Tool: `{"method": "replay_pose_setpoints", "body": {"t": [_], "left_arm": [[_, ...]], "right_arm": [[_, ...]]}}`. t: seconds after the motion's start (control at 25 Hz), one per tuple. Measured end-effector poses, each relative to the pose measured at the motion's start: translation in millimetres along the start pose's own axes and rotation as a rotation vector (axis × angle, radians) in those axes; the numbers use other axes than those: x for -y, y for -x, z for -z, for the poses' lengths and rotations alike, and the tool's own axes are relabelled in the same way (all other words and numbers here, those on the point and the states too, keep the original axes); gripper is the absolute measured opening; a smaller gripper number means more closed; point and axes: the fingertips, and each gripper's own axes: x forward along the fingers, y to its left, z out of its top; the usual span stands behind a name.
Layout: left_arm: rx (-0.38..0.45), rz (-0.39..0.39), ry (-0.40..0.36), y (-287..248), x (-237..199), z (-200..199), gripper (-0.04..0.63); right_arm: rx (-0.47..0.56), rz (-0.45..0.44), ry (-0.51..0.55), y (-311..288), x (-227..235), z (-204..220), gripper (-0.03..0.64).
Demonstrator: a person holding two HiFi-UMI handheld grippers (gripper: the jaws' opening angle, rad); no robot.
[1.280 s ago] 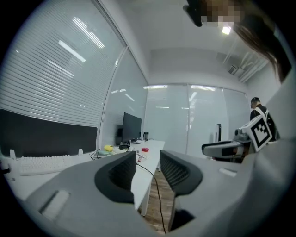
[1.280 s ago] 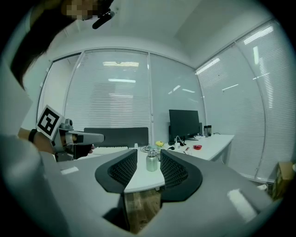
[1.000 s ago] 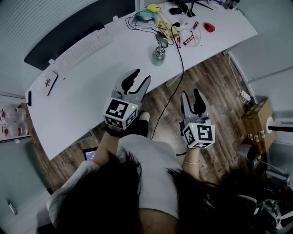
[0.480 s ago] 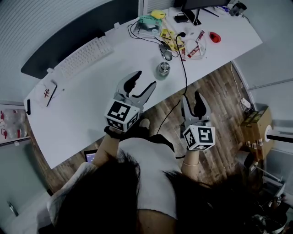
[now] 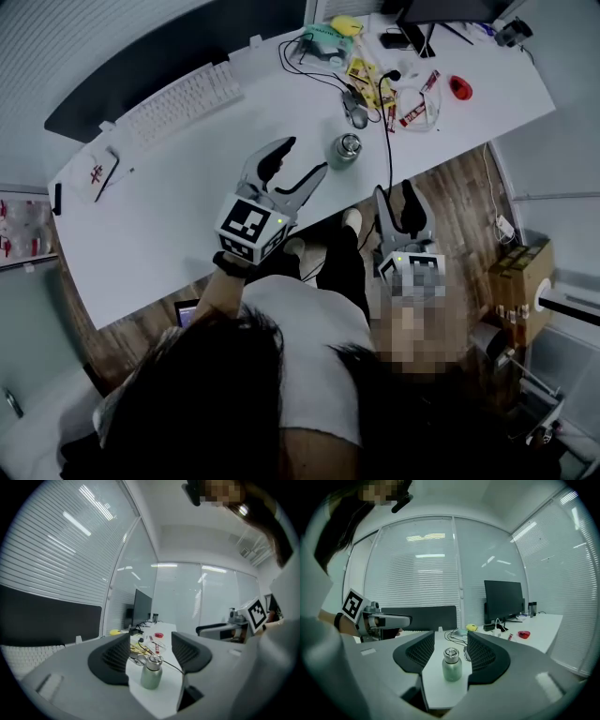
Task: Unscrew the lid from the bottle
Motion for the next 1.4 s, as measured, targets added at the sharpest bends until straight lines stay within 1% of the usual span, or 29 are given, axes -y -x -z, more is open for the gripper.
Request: {"method": "replay_pose_setpoints", "body": {"t": [0.12,0.24,0.48,0.56,0.76,0.92,1.04,1.16,1.28,1.4], "left_arm": [[0.004,-0.050,-0.005,-10.4,-11.0,-1.6,0.299],[0.014,-0.123,0.001,-19.3,-22.1,-3.5,0.299],[0.046,-0.326,0.020,-36.5,-44.9,-15.3,0.310],[0.060,-0.397,0.027,-40.0,-47.9,-18.2,0.311],[0.091,-0.555,0.043,-45.3,-43.1,-19.1,0.324],[0.092,-0.648,0.062,-40.7,-29.0,-11.6,0.339],[0.098,-0.687,0.082,-35.2,-18.6,-7.5,0.348],[0.092,-0.697,0.098,-30.2,-8.6,-2.1,0.357],[0.086,-0.674,0.109,-28.5,0.1,3.1,0.364],[0.064,-0.639,0.102,-29.1,3.7,6.0,0.367]], "right_arm": [[0.005,-0.077,0.005,-24.0,4.9,-3.3,0.193],[0.001,-0.174,0.015,-49.0,8.2,-5.8,0.193],[-0.027,-0.385,0.010,-94.2,25.3,-18.0,0.193],[-0.038,-0.466,0.015,-106.9,30.7,-21.0,0.209],[-0.061,-0.653,0.036,-129.3,38.4,-23.8,0.224],[-0.088,-0.772,0.049,-132.0,37.3,-18.3,0.233],[-0.109,-0.828,0.055,-129.8,36.4,-13.8,0.245],[-0.115,-0.856,0.051,-129.2,35.6,-13.0,0.247],[-0.116,-0.864,0.049,-127.5,31.8,-12.4,0.247],[-0.115,-0.862,0.042,-126.1,25.0,-12.7,0.247]]}}
